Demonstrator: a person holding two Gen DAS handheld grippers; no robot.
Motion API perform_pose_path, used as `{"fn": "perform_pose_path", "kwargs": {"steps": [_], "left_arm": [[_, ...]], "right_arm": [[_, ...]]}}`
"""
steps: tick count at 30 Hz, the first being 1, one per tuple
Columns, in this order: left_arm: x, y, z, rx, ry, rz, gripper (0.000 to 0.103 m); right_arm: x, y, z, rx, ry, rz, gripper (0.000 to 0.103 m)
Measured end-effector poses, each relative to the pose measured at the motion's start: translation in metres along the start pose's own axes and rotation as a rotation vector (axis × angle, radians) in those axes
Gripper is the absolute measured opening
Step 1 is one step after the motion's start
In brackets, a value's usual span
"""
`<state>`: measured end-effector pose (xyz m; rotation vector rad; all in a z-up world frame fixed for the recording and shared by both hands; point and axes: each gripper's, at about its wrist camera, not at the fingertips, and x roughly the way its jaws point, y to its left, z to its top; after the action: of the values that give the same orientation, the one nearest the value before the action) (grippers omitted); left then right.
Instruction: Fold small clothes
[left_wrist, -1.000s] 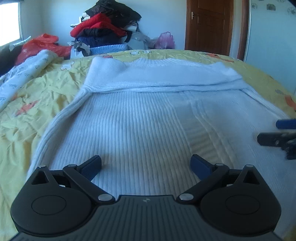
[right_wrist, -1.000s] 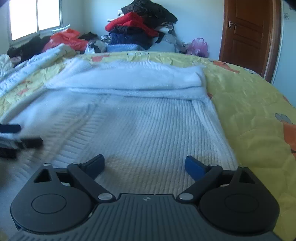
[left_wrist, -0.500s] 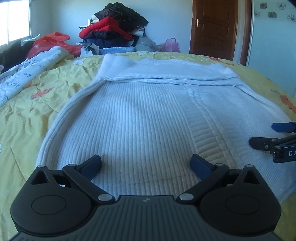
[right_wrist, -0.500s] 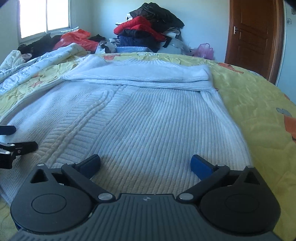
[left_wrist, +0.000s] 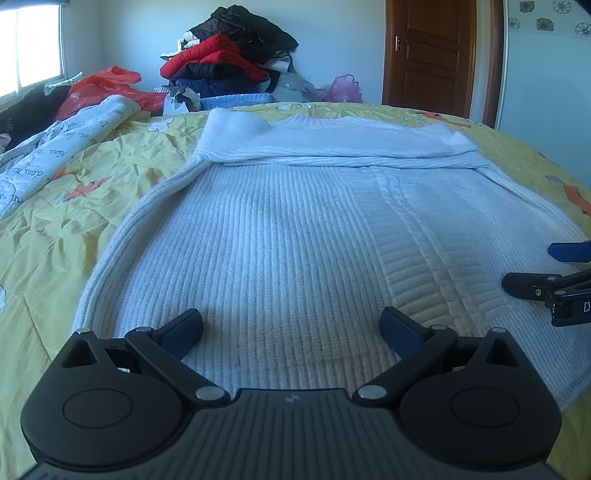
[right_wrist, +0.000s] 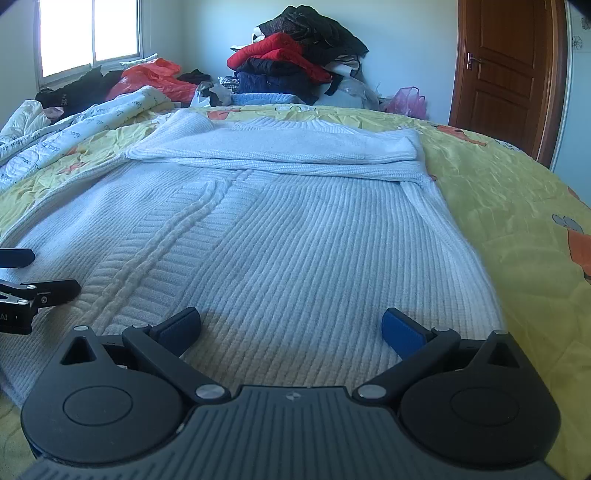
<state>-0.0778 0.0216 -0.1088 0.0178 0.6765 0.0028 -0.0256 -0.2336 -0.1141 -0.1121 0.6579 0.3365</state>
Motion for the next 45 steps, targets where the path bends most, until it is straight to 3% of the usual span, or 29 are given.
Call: {"fn": "perform_pose_path", "kwargs": {"steps": [21,28,36,40,45], "left_arm": [[-0.001,-0.002,0.0,-0.001,0.005,0.004,0.103],[-0.033,0.004,-0.007,0.026,0.007,-0.027,0.103],[-0.07,0.035,-0.013,0.013,-0.033,0.003,0.103],[-0.066,0.033,-0.011,0.01,-0.012,0.008,0.103],[-0.05,0.012,-0.021,0.075,0.078,-0.025,0.103]], "right_arm": [[-0.004,-0.001,-0.002,-0.001,0.007,-0.008,0.101],[-0.032,-0.002,-0.012,-0.082,0.072,0.025,0.103],[-0.071,-0.007,-0.022,-0.13,0.122,0.014,0.102],[-0.08,-0.005,-0.013,-0.11,0.06,0.017,0.102],[-0.067,0.002,-0.008,-0.084,0.068,0.02,0.103]]}}
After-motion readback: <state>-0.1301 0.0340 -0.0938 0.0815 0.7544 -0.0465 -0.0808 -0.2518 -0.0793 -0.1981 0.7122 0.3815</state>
